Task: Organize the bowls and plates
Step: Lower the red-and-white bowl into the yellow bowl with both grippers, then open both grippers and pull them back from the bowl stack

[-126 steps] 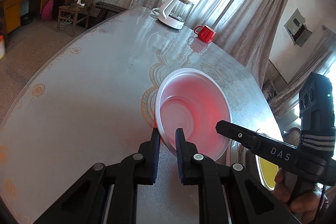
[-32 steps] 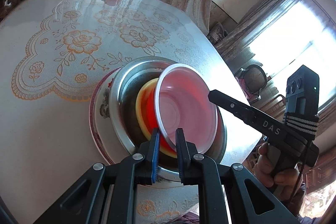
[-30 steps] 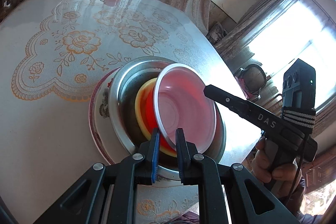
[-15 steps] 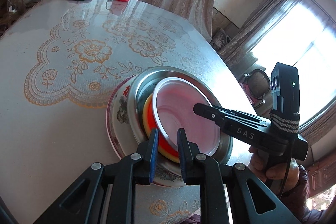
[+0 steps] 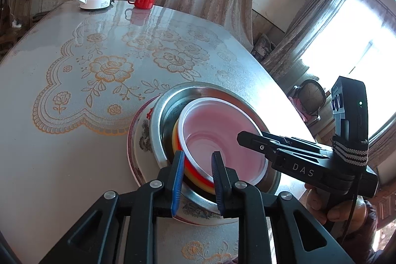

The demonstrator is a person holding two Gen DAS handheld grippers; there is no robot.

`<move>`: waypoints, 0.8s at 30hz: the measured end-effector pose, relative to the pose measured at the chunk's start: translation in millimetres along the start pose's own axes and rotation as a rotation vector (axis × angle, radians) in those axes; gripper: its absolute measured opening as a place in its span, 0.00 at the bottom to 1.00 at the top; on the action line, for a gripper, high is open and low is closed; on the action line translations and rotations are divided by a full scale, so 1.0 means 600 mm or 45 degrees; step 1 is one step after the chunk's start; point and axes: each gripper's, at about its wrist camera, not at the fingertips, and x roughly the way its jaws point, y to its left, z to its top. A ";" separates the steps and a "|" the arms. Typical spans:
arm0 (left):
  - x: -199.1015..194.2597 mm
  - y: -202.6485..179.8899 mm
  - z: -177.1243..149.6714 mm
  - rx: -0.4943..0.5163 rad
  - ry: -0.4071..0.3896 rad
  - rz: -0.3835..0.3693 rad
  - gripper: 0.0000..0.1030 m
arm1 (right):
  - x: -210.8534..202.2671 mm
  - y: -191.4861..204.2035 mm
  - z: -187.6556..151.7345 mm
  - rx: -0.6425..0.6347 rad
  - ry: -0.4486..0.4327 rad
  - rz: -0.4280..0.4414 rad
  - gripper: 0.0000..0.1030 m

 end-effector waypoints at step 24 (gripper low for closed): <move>-0.016 0.008 -0.022 -0.004 -0.047 0.134 0.39 | -0.039 0.020 -0.041 -0.029 -0.146 -0.081 0.37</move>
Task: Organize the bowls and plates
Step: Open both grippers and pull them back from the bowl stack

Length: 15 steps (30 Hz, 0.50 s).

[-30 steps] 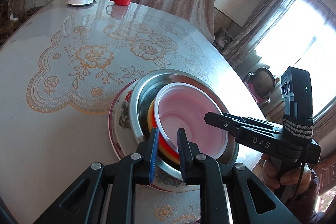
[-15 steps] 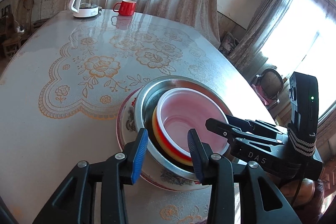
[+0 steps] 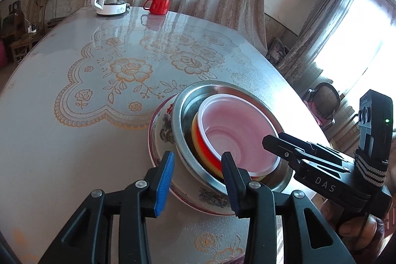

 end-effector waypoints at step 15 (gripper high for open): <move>-0.019 0.009 -0.025 -0.018 -0.049 0.079 0.39 | -0.016 0.037 -0.037 -0.054 -0.077 -0.047 0.37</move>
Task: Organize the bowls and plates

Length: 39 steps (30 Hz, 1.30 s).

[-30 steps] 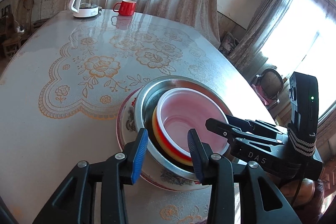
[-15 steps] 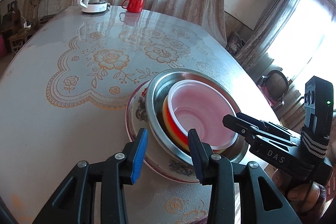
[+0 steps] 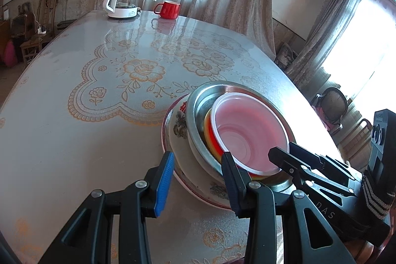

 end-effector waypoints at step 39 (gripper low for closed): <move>-0.045 -0.016 -0.075 0.074 -0.260 0.327 1.00 | -0.102 0.017 -0.081 0.147 -0.282 -0.420 0.63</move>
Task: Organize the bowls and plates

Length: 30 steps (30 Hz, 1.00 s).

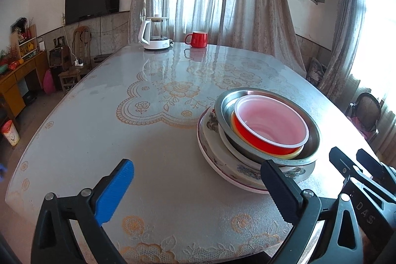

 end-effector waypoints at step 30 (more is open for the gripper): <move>-0.012 -0.008 -0.013 0.012 -0.070 0.149 1.00 | 0.008 0.007 -0.010 0.003 0.030 0.082 0.63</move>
